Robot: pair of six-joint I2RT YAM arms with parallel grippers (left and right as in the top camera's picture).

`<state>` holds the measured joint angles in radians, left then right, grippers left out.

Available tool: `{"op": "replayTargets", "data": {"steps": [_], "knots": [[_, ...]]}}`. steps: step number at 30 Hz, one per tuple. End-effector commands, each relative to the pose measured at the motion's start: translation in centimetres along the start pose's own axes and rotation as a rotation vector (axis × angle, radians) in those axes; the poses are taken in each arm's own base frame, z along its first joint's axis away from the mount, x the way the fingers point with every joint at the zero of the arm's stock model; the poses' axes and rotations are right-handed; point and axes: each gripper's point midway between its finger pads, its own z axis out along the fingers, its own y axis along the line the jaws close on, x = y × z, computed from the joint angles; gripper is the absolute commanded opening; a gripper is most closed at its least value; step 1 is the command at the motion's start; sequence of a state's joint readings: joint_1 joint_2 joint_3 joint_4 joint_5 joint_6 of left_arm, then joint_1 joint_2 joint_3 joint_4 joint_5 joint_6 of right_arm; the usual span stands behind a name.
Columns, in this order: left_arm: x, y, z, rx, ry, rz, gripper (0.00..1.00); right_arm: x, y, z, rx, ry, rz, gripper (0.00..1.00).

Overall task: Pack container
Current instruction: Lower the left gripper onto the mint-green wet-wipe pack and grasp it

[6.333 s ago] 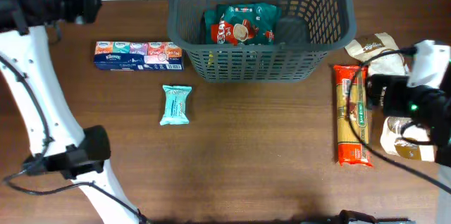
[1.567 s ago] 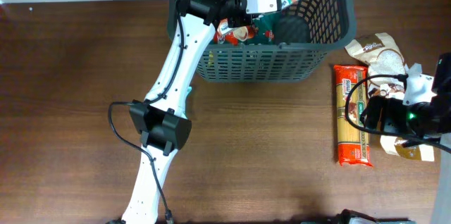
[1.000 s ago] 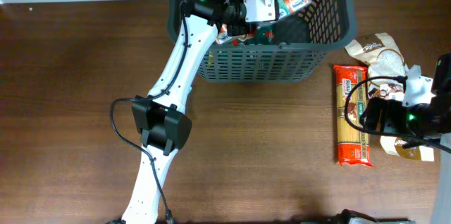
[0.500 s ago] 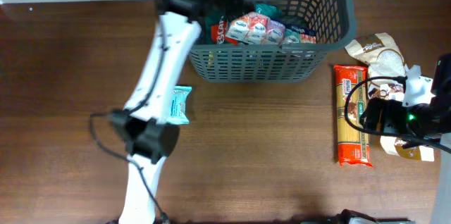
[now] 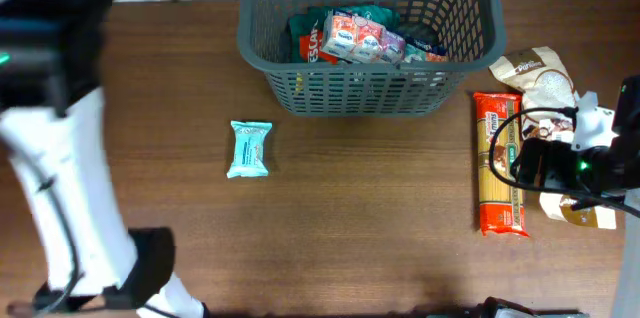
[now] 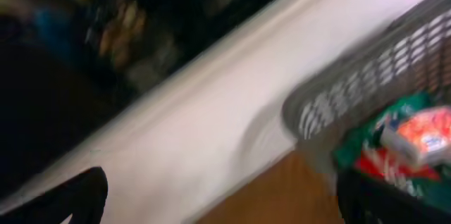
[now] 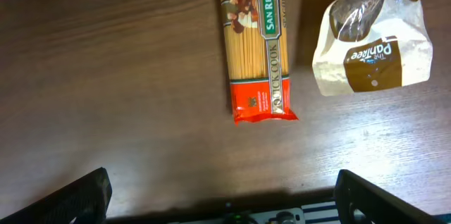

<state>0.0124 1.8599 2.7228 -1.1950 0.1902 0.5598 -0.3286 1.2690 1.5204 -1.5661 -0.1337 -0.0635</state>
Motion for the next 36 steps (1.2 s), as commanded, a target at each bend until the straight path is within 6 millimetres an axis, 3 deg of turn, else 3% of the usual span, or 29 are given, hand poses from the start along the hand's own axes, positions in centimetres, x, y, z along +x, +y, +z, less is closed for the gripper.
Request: {"op": "replayTargets", "data": {"steps": [1,4,9,14,18,24,31,36], "knots": [[4.4,0.7,-1.3,0.000,0.151,-0.204,0.99,-0.6,0.4,-0.4,-0.027,-0.026,0.004,0.99],[9.0,-1.2,-2.6,0.060,0.342,-0.325,0.99,-0.7,1.0,-0.4,-0.060,-0.030,0.003,0.99],[12.8,-3.2,-2.4,0.109,0.506,-0.456,0.99,-0.7,1.3,-0.4,-0.081,-0.031,0.003,0.99],[18.2,-6.3,-0.4,0.202,0.713,-0.529,0.99,-0.7,1.3,-0.4,-0.081,-0.031,0.003,0.99],[24.1,-9.8,2.7,0.302,0.856,-0.586,0.99,-0.7,1.3,-0.4,-0.081,-0.031,0.003,0.99],[29.5,-15.3,7.4,0.457,0.830,-0.678,0.99,-0.7,1.3,-0.4,-0.081,-0.031,0.003,0.99],[35.1,-18.7,8.2,0.466,0.896,-0.717,0.99,-0.7,1.3,-0.4,-0.081,-0.031,0.003,0.99],[37.6,-21.5,8.5,0.489,0.915,-0.698,0.99,-0.8,1.3,-0.4,-0.081,-0.034,0.002,0.99]]}}
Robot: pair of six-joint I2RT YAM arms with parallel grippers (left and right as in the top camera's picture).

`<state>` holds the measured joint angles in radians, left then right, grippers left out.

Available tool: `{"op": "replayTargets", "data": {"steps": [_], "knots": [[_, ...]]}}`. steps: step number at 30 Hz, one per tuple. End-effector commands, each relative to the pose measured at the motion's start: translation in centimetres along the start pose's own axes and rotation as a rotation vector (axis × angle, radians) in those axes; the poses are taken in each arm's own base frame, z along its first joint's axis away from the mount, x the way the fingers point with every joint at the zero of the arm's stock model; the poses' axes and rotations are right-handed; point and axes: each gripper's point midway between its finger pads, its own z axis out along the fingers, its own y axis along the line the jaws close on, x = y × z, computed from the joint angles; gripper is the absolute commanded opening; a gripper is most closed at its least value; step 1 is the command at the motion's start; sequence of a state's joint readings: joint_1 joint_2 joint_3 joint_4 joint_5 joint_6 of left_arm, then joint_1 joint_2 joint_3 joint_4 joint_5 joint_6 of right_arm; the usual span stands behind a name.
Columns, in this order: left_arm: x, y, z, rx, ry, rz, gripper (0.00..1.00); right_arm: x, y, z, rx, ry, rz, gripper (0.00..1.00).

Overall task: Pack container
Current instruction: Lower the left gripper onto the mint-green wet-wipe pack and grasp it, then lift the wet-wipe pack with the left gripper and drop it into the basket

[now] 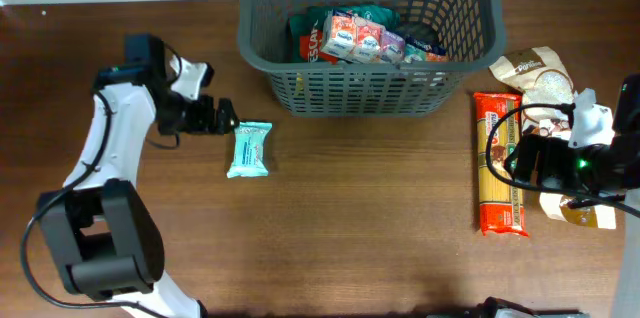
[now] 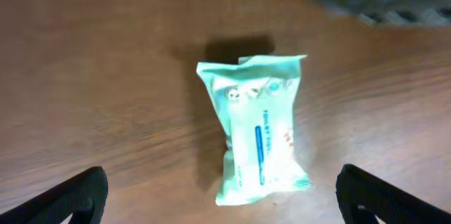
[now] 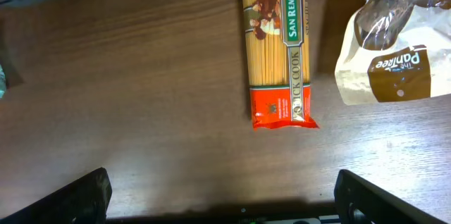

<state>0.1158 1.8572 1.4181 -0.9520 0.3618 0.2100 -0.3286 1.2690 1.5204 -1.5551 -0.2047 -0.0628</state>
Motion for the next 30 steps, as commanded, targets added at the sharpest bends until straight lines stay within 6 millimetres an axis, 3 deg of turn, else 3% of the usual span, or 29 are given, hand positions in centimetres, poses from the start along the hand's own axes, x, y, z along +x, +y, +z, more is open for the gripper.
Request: {"op": "replayTargets", "data": {"steps": [1,6,14,22,30], "knots": [[1.3,-1.0,1.7,0.026,0.024,0.007,0.99,-0.4,0.1,-0.4,-0.011,-0.019,0.003,0.99],[2.2,-1.8,3.9,-0.026,0.047,0.067,1.00,-0.4,0.1,-0.4,-0.011,-0.019,0.003,0.99],[2.3,-2.4,4.9,-0.209,0.083,0.120,1.00,-0.3,0.1,-0.4,-0.011,-0.016,0.003,0.99],[1.8,-2.6,5.3,-0.209,0.061,0.065,0.98,-0.3,0.1,-0.4,-0.011,-0.015,0.003,0.99],[3.3,-2.3,8.3,-0.173,0.134,-0.006,0.95,-0.3,0.1,-0.4,-0.011,-0.015,0.003,0.99]]}}
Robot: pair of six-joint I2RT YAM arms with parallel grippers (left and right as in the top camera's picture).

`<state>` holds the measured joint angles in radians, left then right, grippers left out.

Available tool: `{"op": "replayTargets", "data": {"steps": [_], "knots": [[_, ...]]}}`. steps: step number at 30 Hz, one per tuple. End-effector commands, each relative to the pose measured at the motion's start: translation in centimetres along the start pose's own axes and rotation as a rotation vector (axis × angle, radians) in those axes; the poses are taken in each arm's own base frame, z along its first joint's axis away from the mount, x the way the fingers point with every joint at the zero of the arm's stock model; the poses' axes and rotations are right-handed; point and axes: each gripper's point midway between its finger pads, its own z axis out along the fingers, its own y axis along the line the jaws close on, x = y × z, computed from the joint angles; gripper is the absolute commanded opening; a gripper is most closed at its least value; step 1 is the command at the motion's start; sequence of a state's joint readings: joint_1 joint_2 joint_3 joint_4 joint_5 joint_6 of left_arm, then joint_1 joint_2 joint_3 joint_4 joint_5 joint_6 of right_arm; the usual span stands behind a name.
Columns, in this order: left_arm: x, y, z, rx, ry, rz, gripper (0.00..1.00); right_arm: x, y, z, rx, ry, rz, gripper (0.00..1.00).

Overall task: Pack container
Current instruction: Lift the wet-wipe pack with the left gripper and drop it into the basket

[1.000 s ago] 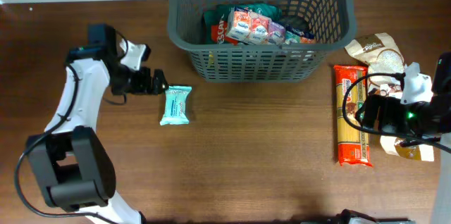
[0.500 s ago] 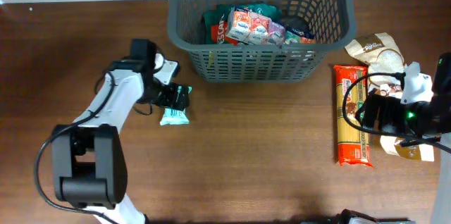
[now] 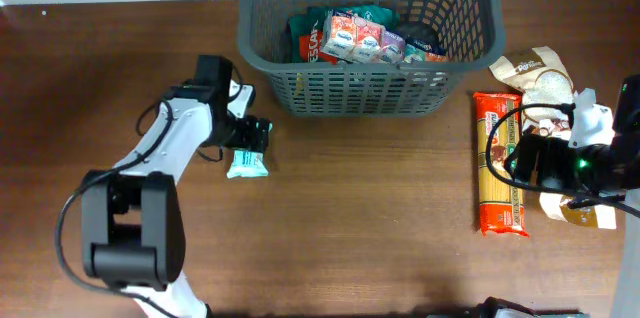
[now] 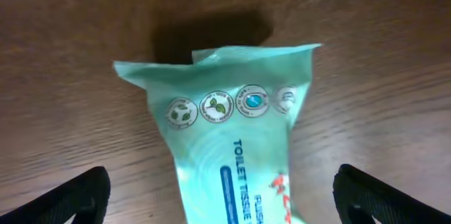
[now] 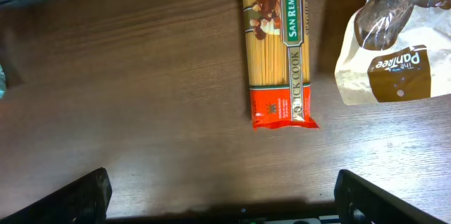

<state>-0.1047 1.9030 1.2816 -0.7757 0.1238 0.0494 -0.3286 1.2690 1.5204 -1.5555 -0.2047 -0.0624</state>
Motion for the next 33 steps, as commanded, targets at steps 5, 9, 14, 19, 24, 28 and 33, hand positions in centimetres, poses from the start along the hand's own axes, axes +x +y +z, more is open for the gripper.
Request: {"op": "replayTargets", "data": {"steps": [5,9,14,19,24,28,33], "knots": [[1.7,0.1,3.3,0.018,0.091,-0.106,0.89,-0.3,0.1,-0.4,-0.011,-0.015,0.003,0.99],[1.5,0.1,3.4,0.021,0.085,-0.121,0.70,-0.3,0.1,-0.4,-0.011,-0.015,0.003,0.99],[1.0,-0.4,3.4,0.047,0.067,-0.145,0.18,-0.3,0.2,-0.4,-0.011,-0.015,0.003,0.99],[0.1,-0.2,2.6,0.053,0.044,-0.166,0.02,-0.2,0.2,-0.4,-0.011,-0.011,0.004,0.99],[-3.6,1.8,-2.5,0.048,-0.085,-0.223,0.02,0.0,0.2,-0.4,-0.011,-0.003,0.005,0.99],[-6.8,4.5,-9.1,0.027,-0.239,-0.271,0.02,0.1,0.2,-0.4,-0.012,0.002,0.007,0.99],[-9.8,7.1,-18.5,-0.005,-0.456,-0.300,0.01,0.2,0.2,-0.4,-0.012,0.006,0.008,0.99]]}}
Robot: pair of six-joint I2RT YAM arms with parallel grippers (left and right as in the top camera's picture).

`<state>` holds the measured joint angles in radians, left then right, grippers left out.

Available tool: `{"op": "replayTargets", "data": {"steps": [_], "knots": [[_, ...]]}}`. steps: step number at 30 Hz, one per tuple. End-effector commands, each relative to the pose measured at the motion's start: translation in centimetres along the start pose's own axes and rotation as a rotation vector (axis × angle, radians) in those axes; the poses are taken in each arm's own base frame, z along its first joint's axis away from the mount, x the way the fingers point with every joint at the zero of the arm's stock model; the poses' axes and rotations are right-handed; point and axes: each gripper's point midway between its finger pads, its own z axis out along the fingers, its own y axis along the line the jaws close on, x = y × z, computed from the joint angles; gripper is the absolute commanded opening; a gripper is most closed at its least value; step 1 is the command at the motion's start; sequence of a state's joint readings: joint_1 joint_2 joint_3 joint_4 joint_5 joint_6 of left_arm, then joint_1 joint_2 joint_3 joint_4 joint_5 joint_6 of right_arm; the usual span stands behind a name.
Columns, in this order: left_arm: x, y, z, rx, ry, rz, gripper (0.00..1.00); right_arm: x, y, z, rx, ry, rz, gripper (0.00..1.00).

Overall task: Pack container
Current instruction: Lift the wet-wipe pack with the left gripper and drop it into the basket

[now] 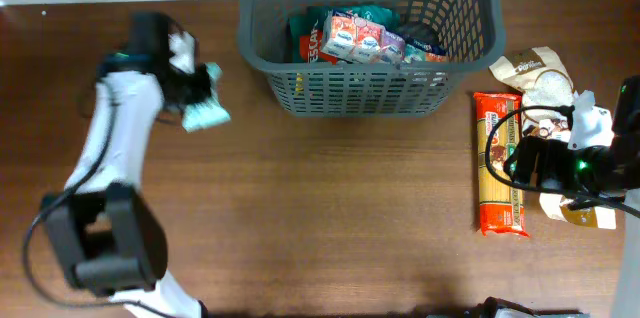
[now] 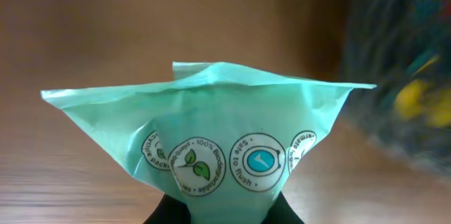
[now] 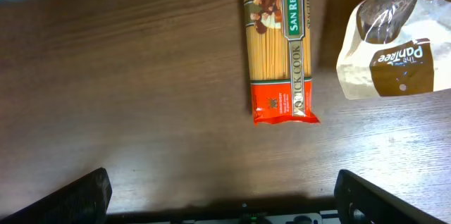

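Note:
A teal pack of toilet tissue wipes (image 1: 207,111) hangs off the table, left of the grey basket (image 1: 370,98). My left gripper (image 1: 196,91) is shut on it. In the left wrist view the pack (image 2: 218,139) fills the frame above the left gripper (image 2: 224,215), with the blurred basket (image 2: 402,97) at the right. Several packets (image 1: 365,38) lie inside the basket. My right gripper (image 1: 522,163) hovers open over the spaghetti pack (image 1: 498,163). In the right wrist view the spaghetti (image 3: 280,48) lies ahead of the right gripper (image 3: 225,206), whose fingers (image 3: 74,199) are wide apart.
A white and brown bread bag (image 1: 538,76) lies right of the spaghetti, at the table's right edge, and shows as the bag (image 3: 391,58) in the right wrist view. The white wall runs behind the basket.
My left gripper was open over the tissue pack lying on the table. It is now shut on the pack, which is off the table, further left and back. The right arm barely moved.
The tissue pack lay on the table left of the basket while my left arm was at the far left. Then the open left gripper was beside the pack, then right over it. Now it holds the pack up. The right gripper stayed open over the spaghetti.

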<state>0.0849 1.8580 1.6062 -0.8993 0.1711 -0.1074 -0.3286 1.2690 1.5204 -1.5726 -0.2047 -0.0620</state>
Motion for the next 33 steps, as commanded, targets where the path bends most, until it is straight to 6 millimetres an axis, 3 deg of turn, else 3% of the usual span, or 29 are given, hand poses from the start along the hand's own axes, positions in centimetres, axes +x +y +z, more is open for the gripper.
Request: {"op": "replayTargets", "data": {"steps": [1,4,8,11,14,20,24,28,33], "knots": [[-5.3,-0.8,-8.6,0.035,-0.237,0.002,0.02,-0.2,0.2,-0.4,-0.011,-0.010,0.004,0.99],[-8.2,-2.7,-13.6,0.093,-0.380,0.086,0.05,-0.2,0.2,-0.4,-0.011,-0.010,0.004,0.99],[-10.9,-7.2,-20.1,0.200,-0.574,0.315,0.06,-0.2,0.2,-0.4,-0.011,-0.010,0.004,0.99],[-11.4,-10.9,-22.8,0.241,-0.680,0.574,0.02,-0.2,0.2,-0.4,-0.011,-0.010,0.004,0.99],[-11.2,-14.3,-23.5,0.240,-0.746,0.782,0.02,-0.1,0.2,-0.4,-0.012,-0.005,0.005,0.99],[-8.0,-22.3,-22.2,0.275,-0.803,1.261,0.02,0.3,0.2,-0.4,-0.013,0.010,0.008,0.99],[-6.4,-26.6,-19.9,0.286,-0.843,1.512,0.02,0.8,0.2,-0.4,-0.014,0.028,0.012,0.99],[-7.2,-28.7,-16.5,0.307,-0.850,1.547,0.02,1.4,0.3,-0.4,-0.015,0.054,0.018,0.99],[-8.0,-29.2,-10.0,0.332,-0.786,1.541,0.02,2.0,0.3,-0.4,-0.017,0.077,0.022,0.99]]}}
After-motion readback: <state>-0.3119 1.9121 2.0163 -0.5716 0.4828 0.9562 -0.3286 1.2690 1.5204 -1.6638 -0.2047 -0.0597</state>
